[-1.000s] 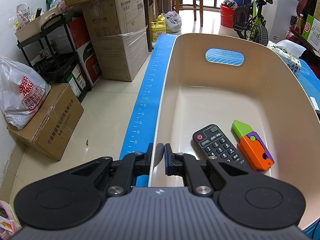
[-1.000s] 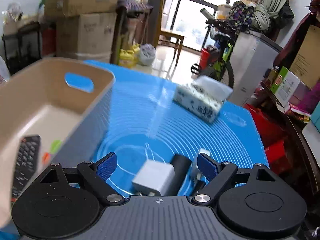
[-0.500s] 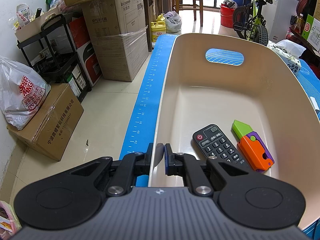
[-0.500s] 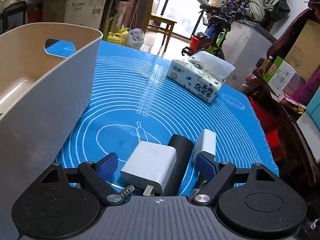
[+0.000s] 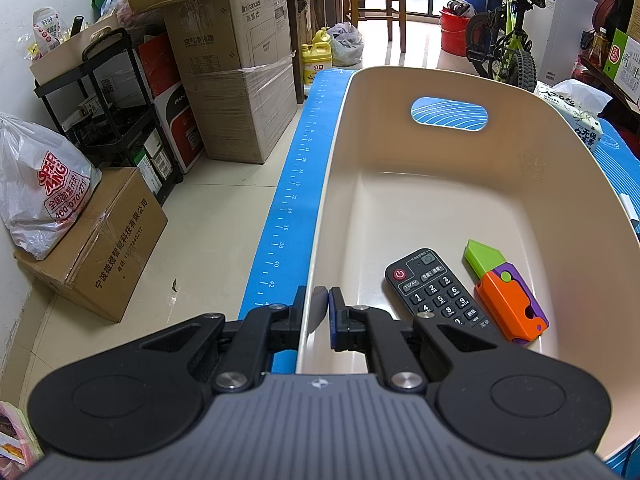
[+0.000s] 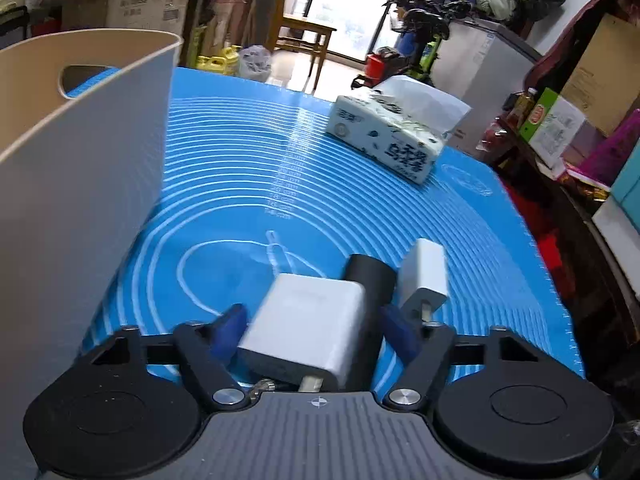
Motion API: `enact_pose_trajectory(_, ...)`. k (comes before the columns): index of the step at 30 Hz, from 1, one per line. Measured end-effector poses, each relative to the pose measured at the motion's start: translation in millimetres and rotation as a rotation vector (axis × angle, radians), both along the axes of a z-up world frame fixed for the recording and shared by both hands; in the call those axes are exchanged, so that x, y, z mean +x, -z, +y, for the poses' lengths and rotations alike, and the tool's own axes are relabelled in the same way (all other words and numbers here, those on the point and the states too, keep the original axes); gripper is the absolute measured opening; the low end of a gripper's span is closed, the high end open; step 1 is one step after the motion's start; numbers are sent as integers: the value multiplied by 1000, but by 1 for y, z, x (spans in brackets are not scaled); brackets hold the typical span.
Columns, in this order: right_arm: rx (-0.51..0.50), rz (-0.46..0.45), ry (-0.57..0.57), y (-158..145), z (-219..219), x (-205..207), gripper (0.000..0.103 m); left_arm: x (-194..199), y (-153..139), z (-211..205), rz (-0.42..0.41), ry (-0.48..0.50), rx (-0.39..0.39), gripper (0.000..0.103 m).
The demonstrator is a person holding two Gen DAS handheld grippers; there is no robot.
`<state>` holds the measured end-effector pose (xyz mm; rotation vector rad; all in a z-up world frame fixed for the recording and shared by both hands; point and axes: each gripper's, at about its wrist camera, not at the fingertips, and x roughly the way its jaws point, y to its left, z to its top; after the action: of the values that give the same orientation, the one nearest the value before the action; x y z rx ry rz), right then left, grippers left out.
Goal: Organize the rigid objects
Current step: 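Move the right gripper to the white charger and close on it, then carry the white charger over the bin and open the right gripper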
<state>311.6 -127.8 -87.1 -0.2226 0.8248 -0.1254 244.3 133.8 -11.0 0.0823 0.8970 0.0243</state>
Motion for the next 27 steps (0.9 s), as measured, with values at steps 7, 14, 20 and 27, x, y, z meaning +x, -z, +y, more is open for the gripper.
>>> enact_pose_trajectory(7,24,-24,17,-3,-2,-7,58,0,0,0,0,0,0,11)
enact_pose_trajectory(14,102,-49,18,-12,-13,-15,57,0,0,0,0,0,0,11)
enact_pose_trajectory(20,127,-67,16,-18,-15,-23,57,0,0,0,0,0,0,11)
enact_pose_trajectory(27,148,-105,15,-32,-21,-31,57,0,0,0,0,0,0,11)
